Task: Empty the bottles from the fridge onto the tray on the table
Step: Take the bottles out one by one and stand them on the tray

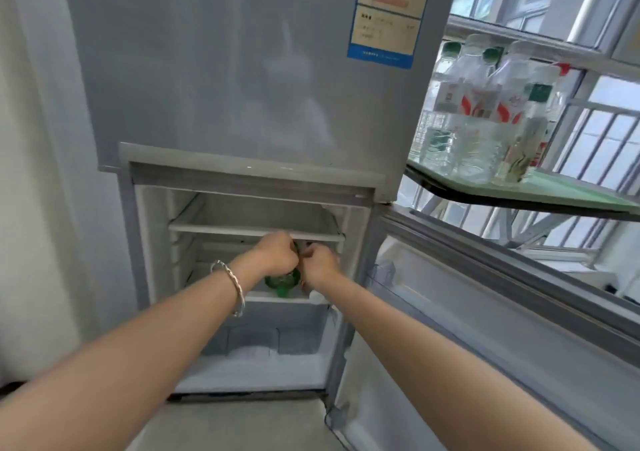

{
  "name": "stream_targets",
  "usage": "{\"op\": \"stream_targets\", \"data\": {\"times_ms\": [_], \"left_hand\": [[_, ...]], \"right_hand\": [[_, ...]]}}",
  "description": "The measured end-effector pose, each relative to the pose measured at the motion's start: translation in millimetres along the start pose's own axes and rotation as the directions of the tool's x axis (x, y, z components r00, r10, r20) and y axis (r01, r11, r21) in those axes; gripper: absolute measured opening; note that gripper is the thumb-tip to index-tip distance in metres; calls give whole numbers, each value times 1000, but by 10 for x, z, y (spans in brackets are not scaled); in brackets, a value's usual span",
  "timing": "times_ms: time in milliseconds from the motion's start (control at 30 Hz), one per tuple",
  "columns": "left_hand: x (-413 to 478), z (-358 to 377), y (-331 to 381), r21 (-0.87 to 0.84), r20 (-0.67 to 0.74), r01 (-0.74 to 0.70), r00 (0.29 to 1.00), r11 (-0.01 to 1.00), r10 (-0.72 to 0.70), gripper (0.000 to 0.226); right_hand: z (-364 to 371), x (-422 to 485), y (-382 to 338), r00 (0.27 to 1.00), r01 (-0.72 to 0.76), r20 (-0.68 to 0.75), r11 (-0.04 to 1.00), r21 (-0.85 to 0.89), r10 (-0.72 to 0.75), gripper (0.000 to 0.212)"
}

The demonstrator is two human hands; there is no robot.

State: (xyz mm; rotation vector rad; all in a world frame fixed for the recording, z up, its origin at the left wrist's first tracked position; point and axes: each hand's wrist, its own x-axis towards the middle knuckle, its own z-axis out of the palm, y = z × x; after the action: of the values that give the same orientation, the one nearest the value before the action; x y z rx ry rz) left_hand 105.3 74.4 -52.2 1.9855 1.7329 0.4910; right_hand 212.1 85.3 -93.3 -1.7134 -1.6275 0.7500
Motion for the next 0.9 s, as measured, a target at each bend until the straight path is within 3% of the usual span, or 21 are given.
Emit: {"op": "stream_targets", "data": {"times_ms": [67,200,400,533,733,800,900], "left_hand": [[95,199,-220,-13,0,27,1000,1000,-27,16],[319,497,-527,-106,-34,77,996,991,-81,24],[555,786,-864,-159,-71,154,983,975,-167,31],[613,887,-1156,-125,-77,237,966,963,-248,38],[627,849,-1319,-207,-73,304,943,930,-324,38],[619,853,-1337,-223,-85,305,940,926,-330,37],[570,873,-1349,-233,-93,300,940,925,-328,36]], "right_hand": [[182,140,168,991,9,130,984,-177,14,12],[556,447,528,971,52,235,933,-355,36,41],[1053,933,832,949,103,314,897,-430,42,27],[1241,1061,959,938,130,341,855,-502,58,53],[1307,1116,1119,924,164,379,847,-506,48,84],[1306,1127,1158,922,178,385,847,-502,34,85],[1356,1092,1218,959,177,283,838,-516,-28,75]]}}
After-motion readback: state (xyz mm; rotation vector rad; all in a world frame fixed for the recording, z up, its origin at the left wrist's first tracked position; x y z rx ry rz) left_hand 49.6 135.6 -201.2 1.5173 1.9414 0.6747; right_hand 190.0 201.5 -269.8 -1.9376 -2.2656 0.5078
